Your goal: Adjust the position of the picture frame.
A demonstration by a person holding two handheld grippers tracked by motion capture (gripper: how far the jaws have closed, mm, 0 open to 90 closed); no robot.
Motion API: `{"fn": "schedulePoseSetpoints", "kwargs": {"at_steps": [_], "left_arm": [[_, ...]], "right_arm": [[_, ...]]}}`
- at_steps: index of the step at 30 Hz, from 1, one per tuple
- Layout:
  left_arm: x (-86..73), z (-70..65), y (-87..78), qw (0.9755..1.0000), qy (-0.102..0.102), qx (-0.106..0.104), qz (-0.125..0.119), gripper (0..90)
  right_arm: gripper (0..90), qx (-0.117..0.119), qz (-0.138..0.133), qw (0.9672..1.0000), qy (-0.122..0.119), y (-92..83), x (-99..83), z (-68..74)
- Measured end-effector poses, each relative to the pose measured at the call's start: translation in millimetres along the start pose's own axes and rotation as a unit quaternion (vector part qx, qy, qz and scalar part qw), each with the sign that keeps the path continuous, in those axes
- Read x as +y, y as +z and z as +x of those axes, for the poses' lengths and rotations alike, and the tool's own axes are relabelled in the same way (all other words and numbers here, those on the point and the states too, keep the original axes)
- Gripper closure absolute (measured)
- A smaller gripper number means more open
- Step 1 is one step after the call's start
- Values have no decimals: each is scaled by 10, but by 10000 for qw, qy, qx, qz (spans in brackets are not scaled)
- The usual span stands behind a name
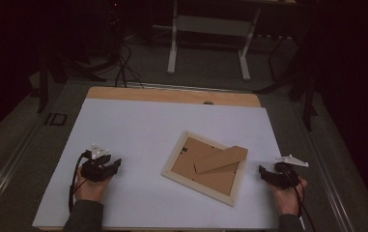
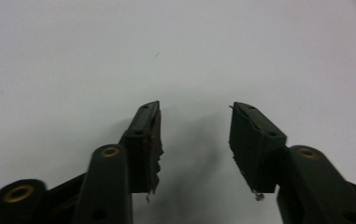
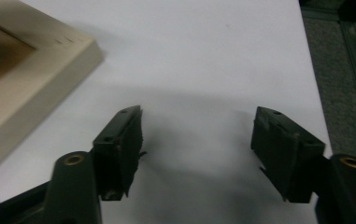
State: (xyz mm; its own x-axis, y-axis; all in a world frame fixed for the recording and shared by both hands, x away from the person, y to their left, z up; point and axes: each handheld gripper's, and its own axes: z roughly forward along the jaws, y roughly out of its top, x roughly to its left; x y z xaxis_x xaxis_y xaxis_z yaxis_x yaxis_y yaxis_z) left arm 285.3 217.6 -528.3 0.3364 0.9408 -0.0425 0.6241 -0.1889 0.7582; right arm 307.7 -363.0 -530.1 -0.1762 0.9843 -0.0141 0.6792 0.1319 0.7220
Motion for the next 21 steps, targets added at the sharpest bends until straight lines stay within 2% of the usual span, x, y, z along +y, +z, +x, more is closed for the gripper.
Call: {"fn": "schedulePoseSetpoints", "kwargs": {"at_steps": [2,3,4,5,6,9,13,17,20,21], "left_arm": [[19,-28,-24,9999,-23,-134,-97,564],[19,-28,-24,9999,-23,-134,-97,566],[31,-40,-39,9996,-60,-236,-120,566],[52,-41,-60,9985,-128,-515,-146,588],[61,-49,-74,9980,-124,-588,-183,620],[84,-75,-109,9979,-67,-609,-195,614],[98,-83,-138,9972,-90,-676,-316,609],[100,-84,-161,9973,-86,-626,-365,581],[101,-88,-157,9968,-52,-732,-326,601],[100,-97,-148,9965,-35,-780,-302,614]], "right_arm": [[364,42,-40,10000,-16,-16,10,21],[364,42,-40,10000,-16,-16,10,21],[371,55,-53,10000,-46,-24,16,31],[375,82,-69,9999,-70,-29,23,41],[381,110,-85,9999,-70,-34,31,52],[405,146,-112,9997,-138,-41,41,67],[424,179,-152,9995,-202,-46,47,82],[456,253,-199,9993,-197,-68,55,92],[497,318,-199,9990,-224,-84,61,100],[533,437,-201,9987,-191,-77,70,104]]}}
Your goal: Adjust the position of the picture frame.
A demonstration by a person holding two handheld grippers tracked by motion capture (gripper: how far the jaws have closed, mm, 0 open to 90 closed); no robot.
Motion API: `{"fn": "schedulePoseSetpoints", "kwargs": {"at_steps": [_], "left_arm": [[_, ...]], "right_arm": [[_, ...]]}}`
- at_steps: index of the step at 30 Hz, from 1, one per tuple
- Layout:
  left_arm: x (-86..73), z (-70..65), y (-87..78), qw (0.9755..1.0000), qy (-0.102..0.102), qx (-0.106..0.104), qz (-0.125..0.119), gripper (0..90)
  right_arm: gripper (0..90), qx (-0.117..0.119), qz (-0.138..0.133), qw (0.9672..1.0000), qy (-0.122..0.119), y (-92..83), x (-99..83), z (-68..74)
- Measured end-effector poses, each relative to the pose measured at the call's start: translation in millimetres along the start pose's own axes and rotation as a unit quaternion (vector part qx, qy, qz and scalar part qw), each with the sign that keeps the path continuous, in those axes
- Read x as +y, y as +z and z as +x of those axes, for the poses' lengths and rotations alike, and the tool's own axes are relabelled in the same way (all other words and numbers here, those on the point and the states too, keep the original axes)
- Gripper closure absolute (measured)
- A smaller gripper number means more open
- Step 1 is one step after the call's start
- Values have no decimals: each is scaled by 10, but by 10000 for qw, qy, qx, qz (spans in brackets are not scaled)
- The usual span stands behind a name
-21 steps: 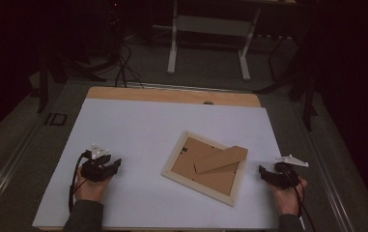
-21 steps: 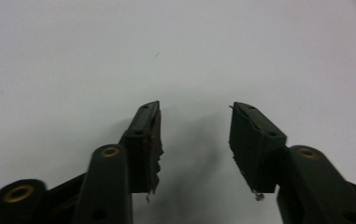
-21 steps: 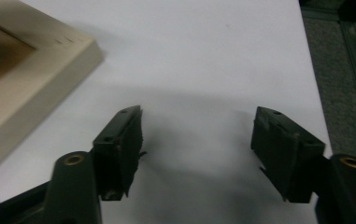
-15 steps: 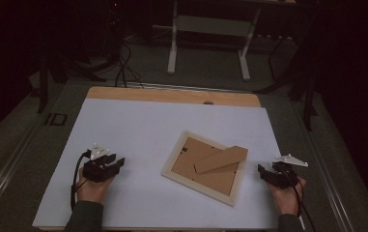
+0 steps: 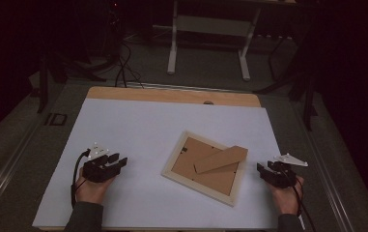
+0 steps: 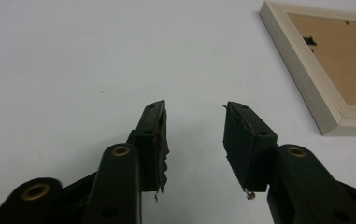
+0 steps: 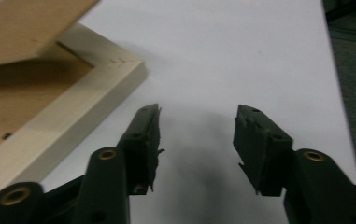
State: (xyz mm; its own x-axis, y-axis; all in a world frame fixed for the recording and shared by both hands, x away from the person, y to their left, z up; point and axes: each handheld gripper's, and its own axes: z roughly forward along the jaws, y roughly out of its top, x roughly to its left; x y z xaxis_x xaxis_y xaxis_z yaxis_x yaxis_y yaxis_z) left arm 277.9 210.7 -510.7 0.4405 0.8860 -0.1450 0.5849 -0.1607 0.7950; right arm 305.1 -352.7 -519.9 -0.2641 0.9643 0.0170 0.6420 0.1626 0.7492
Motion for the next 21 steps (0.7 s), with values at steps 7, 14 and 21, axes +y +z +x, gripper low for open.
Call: {"fn": "schedulePoseSetpoints", "kwargs": {"at_steps": [7,14,21], "left_arm": [[9,-42,20,9997,64,-206,70,621],[37,-112,6,9985,59,-543,1,650],[49,-191,48,9978,199,-634,41,646]], "right_arm": [[641,193,38,9997,-118,32,68,46],[715,251,29,9993,-270,23,155,58],[875,537,-56,9983,-234,33,260,36]]}}
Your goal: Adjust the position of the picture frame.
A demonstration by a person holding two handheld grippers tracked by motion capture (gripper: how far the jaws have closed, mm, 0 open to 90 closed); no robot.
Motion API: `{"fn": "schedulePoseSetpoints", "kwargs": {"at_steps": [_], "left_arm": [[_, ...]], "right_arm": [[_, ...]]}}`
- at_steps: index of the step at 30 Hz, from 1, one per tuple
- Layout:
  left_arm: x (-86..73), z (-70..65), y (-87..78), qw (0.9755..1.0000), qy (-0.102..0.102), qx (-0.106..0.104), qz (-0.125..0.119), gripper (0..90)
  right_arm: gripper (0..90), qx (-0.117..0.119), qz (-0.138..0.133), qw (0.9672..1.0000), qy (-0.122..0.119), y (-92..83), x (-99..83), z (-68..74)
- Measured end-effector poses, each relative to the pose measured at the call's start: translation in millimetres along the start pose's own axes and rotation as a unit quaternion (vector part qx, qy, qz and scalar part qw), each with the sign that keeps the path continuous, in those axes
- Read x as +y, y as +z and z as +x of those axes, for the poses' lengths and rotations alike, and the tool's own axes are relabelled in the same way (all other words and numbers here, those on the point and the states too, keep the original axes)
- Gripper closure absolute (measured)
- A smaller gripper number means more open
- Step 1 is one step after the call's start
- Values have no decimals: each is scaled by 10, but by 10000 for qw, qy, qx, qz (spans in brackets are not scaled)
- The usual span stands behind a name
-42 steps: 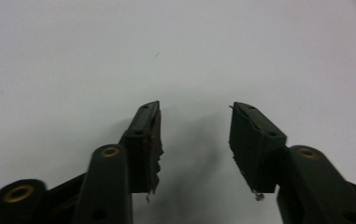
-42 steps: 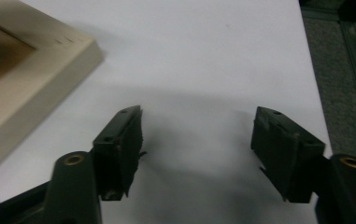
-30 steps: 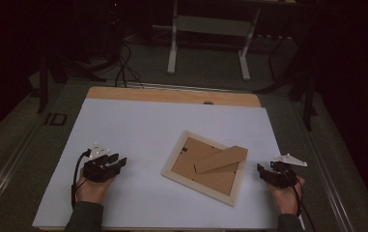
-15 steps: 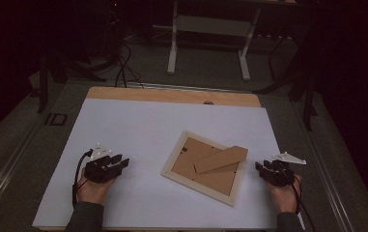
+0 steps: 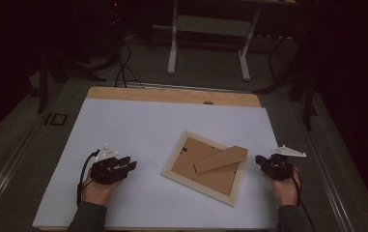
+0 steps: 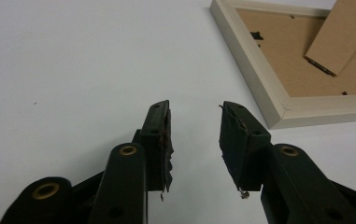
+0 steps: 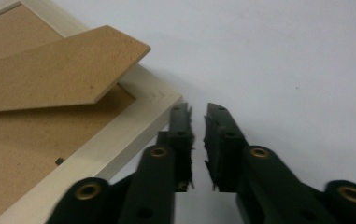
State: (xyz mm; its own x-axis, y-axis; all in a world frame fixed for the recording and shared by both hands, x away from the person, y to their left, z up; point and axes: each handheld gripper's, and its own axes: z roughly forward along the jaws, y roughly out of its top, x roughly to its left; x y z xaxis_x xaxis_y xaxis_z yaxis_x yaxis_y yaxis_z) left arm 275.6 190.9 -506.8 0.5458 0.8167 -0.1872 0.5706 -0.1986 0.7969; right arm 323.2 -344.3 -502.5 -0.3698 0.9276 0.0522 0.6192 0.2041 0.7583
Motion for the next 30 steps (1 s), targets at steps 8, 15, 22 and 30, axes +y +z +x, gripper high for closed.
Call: {"fn": "schedulePoseSetpoints", "kwargs": {"at_steps": [8,15,22,30], "left_arm": [[24,-76,6,9999,130,-91,-53,648],[34,-173,60,9995,237,-212,6,643],[42,-234,102,9993,298,-238,57,676],[37,-318,158,9987,397,-291,102,712]], "right_arm": [[895,-61,-6,10000,-13,25,107,-6],[895,-27,-12,9999,140,58,149,-54],[895,12,56,9997,234,115,159,-90],[895,64,75,9997,228,180,183,-82]]}}
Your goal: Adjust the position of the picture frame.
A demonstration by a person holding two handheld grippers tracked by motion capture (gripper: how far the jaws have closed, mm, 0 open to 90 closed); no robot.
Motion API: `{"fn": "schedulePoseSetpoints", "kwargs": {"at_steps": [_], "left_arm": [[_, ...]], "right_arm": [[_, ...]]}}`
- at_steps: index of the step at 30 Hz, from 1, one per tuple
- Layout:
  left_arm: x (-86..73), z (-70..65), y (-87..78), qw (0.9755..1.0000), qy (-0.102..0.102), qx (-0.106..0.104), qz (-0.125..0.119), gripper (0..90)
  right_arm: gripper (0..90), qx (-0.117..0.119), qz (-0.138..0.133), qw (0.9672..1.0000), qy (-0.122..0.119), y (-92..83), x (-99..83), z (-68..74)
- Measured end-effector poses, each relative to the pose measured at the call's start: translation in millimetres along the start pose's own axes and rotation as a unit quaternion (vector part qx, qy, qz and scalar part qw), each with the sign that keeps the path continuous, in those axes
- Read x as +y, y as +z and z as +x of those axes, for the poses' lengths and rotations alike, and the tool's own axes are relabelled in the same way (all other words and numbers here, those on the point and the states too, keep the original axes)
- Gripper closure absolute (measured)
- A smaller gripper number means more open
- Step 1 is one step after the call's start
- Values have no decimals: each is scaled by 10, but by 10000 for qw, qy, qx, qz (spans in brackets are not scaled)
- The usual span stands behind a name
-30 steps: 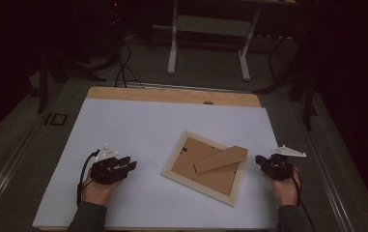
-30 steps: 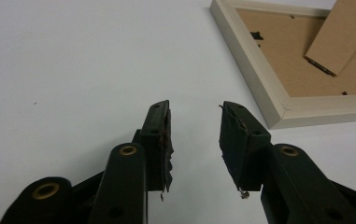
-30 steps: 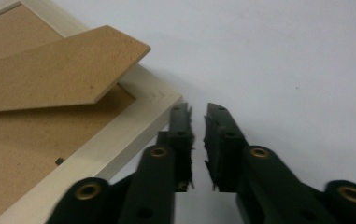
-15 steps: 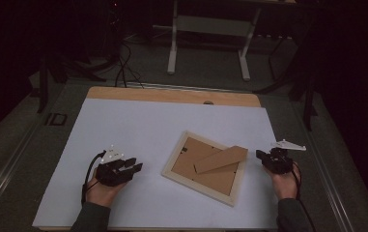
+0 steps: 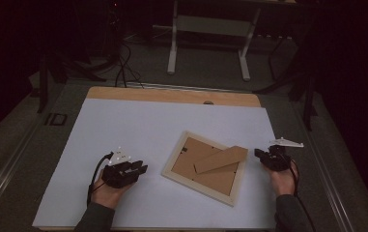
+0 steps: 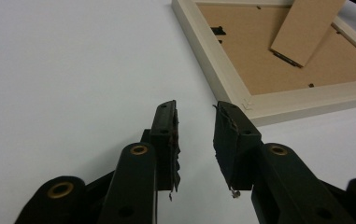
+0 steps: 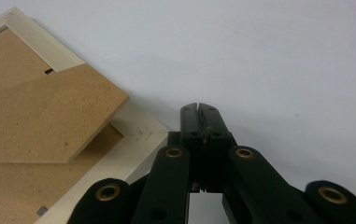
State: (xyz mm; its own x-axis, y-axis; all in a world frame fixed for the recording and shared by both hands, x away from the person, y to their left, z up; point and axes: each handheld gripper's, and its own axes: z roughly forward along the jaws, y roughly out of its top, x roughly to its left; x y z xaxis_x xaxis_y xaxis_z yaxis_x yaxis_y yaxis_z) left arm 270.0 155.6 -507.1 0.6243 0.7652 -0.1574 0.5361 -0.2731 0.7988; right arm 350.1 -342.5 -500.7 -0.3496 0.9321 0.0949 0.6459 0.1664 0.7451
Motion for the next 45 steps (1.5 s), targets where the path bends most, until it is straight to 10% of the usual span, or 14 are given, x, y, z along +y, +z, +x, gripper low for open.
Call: {"fn": "schedulePoseSetpoints", "kwargs": {"at_steps": [45], "left_arm": [[-38,-205,226,9985,372,-246,323,900]], "right_arm": [[900,275,368,9985,285,339,-87,-27]]}}
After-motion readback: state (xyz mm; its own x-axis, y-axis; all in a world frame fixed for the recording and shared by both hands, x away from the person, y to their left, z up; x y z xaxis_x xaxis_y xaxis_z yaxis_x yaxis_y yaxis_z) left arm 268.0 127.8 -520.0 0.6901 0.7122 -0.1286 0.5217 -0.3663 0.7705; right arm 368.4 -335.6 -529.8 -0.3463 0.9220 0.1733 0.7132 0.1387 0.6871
